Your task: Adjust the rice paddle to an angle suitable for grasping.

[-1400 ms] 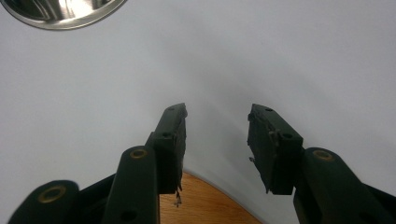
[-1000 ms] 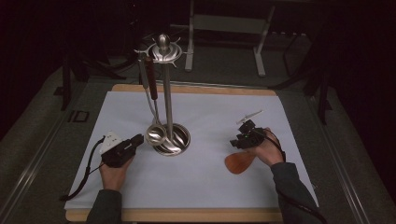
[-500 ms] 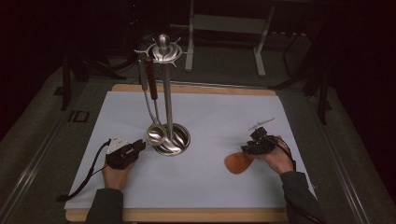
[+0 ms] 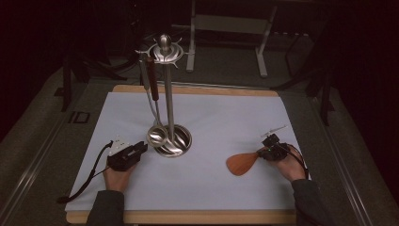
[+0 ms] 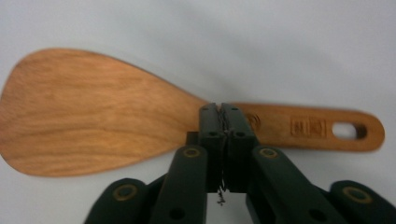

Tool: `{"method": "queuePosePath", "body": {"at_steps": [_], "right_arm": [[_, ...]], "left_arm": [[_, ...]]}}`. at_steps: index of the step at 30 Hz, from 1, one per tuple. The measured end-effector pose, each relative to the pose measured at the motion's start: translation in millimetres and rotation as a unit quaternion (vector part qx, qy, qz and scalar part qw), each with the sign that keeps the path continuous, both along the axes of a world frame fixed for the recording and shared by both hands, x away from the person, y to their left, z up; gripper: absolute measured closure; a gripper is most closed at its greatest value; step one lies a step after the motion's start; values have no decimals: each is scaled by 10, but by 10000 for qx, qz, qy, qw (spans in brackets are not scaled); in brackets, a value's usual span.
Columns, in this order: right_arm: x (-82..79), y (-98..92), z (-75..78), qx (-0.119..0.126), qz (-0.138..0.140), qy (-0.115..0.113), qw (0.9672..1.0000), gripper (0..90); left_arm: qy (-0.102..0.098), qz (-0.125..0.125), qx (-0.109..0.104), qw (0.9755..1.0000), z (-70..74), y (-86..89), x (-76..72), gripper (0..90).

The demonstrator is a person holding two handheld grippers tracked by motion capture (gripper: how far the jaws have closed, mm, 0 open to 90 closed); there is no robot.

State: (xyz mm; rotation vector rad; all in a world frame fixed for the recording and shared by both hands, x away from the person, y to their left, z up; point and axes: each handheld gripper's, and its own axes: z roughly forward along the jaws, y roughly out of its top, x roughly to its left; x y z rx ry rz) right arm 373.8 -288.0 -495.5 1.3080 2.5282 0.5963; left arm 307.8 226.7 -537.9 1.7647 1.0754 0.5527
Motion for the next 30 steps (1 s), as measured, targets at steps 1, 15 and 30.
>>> {"method": "queuePosePath", "body": {"at_steps": [1, 15, 30], "right_arm": [[-9, -44, -14, -3, -69, 64, 10000, 899], [37, -147, -93, -234, -334, 18, 9992, 900], [438, 394, -113, -311, -267, -145, 9991, 897]], "left_arm": [[5, -3, -4, 10000, 0, 0, 0, 745], [6, 4, -7, 10000, -1, -3, -1, 746], [20, 0, -17, 10000, -1, 2, 2, 746]]}}
